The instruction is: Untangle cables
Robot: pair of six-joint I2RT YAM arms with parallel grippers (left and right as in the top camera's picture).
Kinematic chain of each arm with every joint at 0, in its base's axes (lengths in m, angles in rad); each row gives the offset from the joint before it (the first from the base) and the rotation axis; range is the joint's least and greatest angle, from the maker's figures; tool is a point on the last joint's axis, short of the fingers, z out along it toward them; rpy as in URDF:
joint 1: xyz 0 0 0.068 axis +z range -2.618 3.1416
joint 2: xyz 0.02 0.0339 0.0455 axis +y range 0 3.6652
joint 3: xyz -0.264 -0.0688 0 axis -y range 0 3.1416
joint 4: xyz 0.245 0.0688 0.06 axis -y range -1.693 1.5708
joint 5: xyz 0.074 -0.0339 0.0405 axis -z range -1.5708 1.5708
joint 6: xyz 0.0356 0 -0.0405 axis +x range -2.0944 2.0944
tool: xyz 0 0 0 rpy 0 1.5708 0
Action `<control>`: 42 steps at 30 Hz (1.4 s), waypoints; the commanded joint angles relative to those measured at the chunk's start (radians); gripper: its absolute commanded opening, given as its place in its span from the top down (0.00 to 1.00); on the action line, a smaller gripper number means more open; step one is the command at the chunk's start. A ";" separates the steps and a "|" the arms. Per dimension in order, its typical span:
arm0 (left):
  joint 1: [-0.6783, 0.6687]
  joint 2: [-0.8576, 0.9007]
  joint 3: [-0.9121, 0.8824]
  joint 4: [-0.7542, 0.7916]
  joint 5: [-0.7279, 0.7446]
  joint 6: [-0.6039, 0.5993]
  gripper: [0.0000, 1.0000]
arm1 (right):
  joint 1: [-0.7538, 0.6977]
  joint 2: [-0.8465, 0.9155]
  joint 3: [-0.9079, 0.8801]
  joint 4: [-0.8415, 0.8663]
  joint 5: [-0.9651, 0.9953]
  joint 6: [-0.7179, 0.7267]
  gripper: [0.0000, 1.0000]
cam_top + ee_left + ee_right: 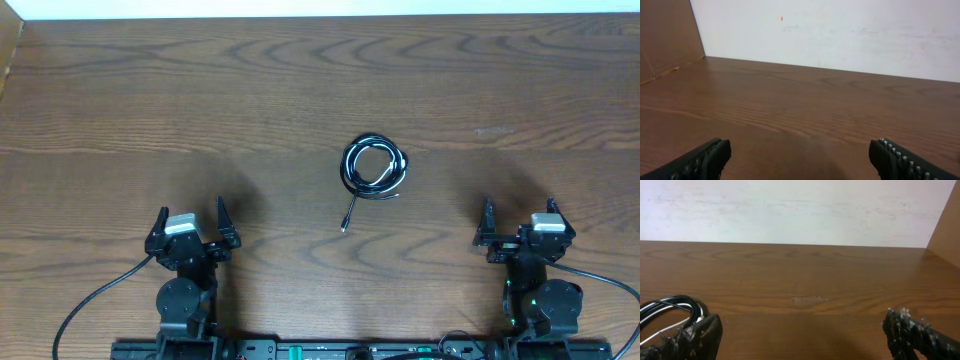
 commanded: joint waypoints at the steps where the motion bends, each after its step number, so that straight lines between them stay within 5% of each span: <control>1: 0.004 -0.005 -0.023 -0.034 -0.003 -0.001 0.07 | 0.003 -0.006 -0.005 -0.001 -0.002 -0.012 0.01; 25: 0.003 -0.005 0.002 -0.058 0.068 0.003 0.06 | 0.003 -0.006 -0.005 -0.001 -0.002 -0.012 0.01; 34: 0.003 -0.005 0.277 -0.339 0.173 -0.003 0.06 | 0.003 -0.006 -0.005 -0.001 -0.002 -0.012 0.01; 42: 0.003 0.060 0.558 -0.437 0.197 0.000 0.17 | 0.003 -0.006 -0.005 -0.001 -0.002 -0.012 0.01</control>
